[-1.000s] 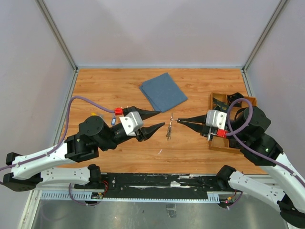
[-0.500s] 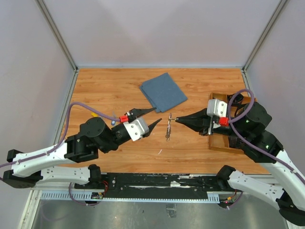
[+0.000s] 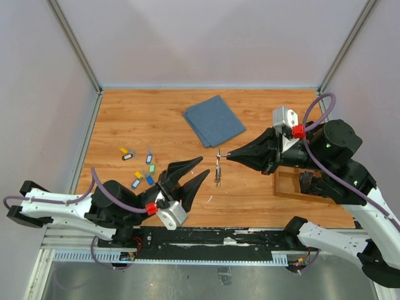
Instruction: Put the keys on the keyring
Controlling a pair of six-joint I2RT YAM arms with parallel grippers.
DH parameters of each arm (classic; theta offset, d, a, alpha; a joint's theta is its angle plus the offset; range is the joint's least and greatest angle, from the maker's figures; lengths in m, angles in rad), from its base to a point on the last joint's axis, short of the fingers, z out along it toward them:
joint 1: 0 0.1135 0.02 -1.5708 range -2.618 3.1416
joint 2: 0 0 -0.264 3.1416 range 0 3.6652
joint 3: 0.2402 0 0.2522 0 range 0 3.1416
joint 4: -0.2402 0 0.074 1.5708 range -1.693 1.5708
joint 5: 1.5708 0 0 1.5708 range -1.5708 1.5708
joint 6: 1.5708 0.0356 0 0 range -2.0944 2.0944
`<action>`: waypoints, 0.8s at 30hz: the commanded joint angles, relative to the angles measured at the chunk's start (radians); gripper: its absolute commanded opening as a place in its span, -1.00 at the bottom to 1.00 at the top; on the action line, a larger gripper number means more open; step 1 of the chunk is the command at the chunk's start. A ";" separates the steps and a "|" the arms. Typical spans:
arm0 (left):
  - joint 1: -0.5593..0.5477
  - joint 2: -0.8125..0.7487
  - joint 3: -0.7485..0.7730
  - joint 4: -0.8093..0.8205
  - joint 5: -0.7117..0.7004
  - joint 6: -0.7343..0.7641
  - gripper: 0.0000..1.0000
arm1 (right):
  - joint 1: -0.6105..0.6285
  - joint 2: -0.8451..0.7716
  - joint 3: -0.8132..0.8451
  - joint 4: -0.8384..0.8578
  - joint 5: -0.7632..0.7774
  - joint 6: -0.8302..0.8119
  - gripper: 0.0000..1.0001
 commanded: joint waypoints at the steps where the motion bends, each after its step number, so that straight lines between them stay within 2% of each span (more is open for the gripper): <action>1: -0.072 0.012 -0.061 0.287 -0.109 0.238 -0.12 | 0.006 0.014 0.059 0.018 -0.075 0.153 -0.99; 4: -0.089 0.026 -0.077 0.335 -0.136 0.289 -0.12 | 0.006 0.027 0.070 0.010 -0.107 0.181 -0.99; 11: -0.099 0.011 -0.054 0.317 -0.116 0.272 -0.08 | 0.007 0.070 0.095 0.003 -0.181 0.234 -0.99; 24: -0.114 0.019 -0.075 0.296 -0.113 0.277 -0.05 | 0.006 0.102 0.086 0.065 -0.214 0.275 -0.99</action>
